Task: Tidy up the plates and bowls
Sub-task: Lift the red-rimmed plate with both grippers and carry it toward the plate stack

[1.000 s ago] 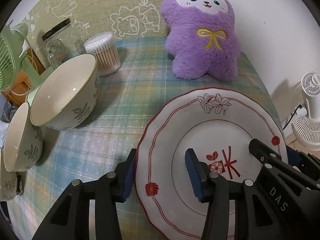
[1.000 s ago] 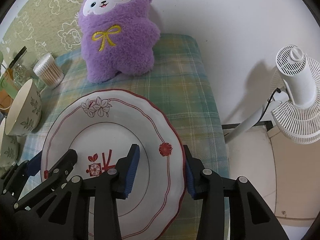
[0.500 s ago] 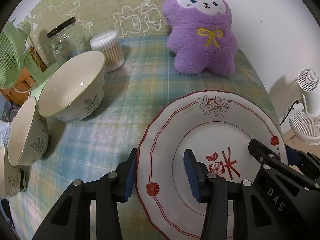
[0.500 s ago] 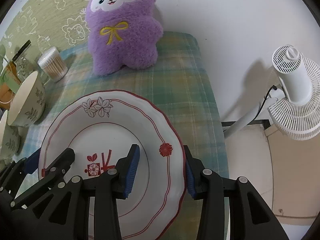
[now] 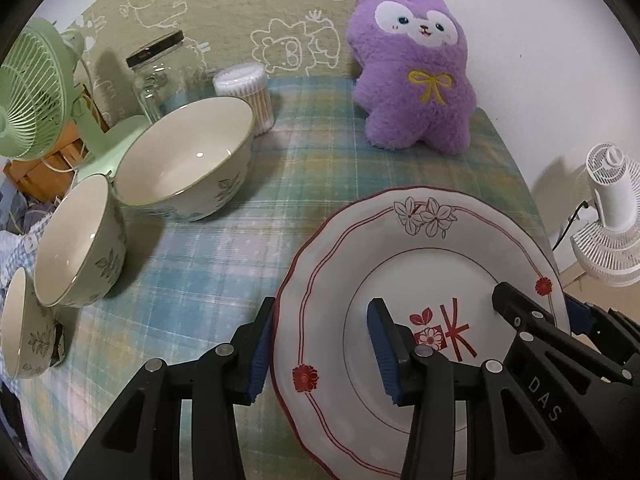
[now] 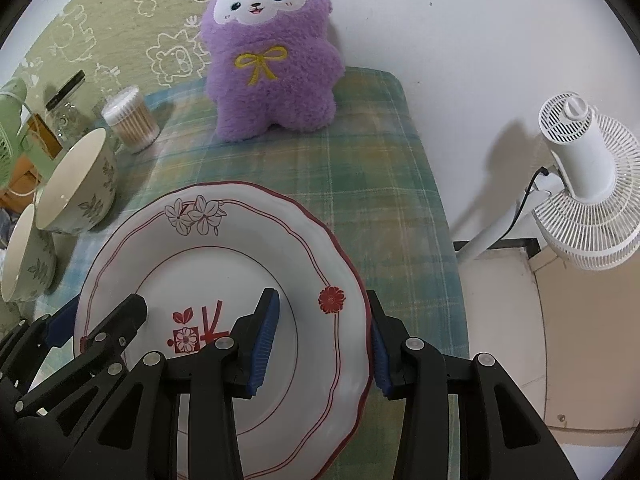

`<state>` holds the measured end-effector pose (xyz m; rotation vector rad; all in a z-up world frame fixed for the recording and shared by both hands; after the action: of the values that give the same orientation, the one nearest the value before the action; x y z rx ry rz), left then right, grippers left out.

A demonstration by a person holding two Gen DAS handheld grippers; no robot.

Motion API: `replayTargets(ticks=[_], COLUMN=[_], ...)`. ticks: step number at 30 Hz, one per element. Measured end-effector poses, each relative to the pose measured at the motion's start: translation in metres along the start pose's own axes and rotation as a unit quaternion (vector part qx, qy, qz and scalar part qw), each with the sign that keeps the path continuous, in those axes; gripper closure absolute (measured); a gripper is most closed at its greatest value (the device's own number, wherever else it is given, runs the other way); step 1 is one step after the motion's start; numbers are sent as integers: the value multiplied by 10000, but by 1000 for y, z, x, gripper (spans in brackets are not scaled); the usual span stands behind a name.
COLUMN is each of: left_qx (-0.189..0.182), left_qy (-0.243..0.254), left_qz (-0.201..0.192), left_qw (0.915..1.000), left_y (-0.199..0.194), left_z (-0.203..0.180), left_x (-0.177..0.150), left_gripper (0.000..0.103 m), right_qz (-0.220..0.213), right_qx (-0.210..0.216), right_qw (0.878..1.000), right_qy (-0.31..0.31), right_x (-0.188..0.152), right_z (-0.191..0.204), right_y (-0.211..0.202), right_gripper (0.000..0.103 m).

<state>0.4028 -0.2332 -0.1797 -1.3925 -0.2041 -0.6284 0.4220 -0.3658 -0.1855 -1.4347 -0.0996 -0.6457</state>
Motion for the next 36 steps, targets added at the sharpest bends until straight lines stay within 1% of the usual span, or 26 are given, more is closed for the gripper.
replayTargets(ticks=[9,22,32,33,36], left_qx=[-40,-13,-74,-135,-180], left_qy=[-56,75,170,200,160], left_qz=[-146,-359,-512,-381,-400], left_qw=[9999,9993,9985,9990,9989], left_y=[-25,-66,-101,-104,-114], left_z=[8,12,20,20,24], left_x=[-8,-25,-42,-47,-54], left_gripper=[57,57,57,57,57], right_qz=[-165,-345,-475,-504,-541], right_qx=[-30,-65,-96,-113,-138], right_qw=[9999,9994,9987,9985,9983], right_qy=[-19,58,187,189,165], right_x=[-9,-30,-56,-59,-67], right_z=[7,11,15,16,19], right_y=[-28,-71,-106,-111,-120], right_gripper=[58,58,58,58,58])
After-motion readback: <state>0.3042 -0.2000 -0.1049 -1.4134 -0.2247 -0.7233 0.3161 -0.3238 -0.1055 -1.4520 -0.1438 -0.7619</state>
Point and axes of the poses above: each gripper's, at about its wrist camera, not at the fingertips, and y roughly the way its jaws point, z to its left, x to its top, the point moved 9 cm from there along y, roughly the way its jaws point, and after that the axes turned 15 degrees about y, right-handed, at the moved point
